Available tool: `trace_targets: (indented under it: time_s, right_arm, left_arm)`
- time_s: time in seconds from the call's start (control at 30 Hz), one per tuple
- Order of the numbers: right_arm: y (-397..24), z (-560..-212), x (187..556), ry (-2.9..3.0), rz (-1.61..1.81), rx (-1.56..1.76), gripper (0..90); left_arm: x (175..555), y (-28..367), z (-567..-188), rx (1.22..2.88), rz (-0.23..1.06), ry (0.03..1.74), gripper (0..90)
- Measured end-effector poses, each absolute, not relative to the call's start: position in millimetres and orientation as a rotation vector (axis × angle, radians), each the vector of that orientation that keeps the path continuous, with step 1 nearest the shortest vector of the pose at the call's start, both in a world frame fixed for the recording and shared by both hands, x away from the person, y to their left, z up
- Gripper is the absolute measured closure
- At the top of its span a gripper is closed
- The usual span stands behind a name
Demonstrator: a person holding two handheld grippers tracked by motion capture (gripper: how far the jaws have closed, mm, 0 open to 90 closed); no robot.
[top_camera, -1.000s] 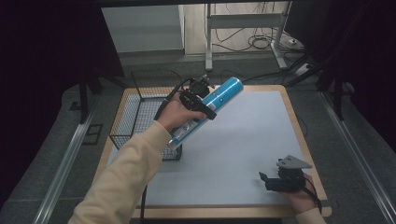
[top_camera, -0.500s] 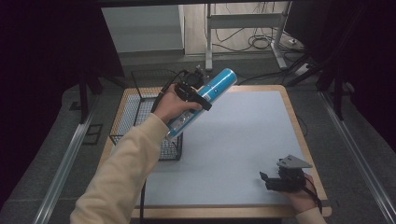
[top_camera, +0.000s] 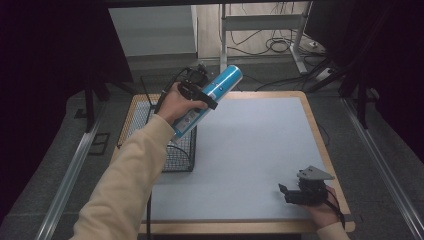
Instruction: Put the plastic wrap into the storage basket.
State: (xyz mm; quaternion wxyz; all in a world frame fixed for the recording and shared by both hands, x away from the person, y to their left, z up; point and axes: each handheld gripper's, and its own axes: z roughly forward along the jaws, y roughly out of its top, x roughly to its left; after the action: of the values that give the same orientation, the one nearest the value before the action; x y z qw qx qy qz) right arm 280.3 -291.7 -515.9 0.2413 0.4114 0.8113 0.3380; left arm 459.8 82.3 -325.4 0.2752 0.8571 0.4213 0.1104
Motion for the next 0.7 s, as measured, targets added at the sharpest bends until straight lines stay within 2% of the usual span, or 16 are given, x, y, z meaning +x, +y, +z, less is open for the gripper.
trace_targets:
  time_s: [0.27, 0.7]
  right_arm:
    - [-292.5, -515.8, 280.4, 2.214, 0.926, 1.125, 10.8]
    - [-292.6, -515.7, 280.4, 2.213, 0.925, 1.127, 10.8]
  left_arm:
    - [466.4, 93.5, -319.5, 2.296, 0.325, 1.154, 32.0]
    - [477.6, 115.4, -329.9, 2.287, 0.335, 1.224, 32.0]
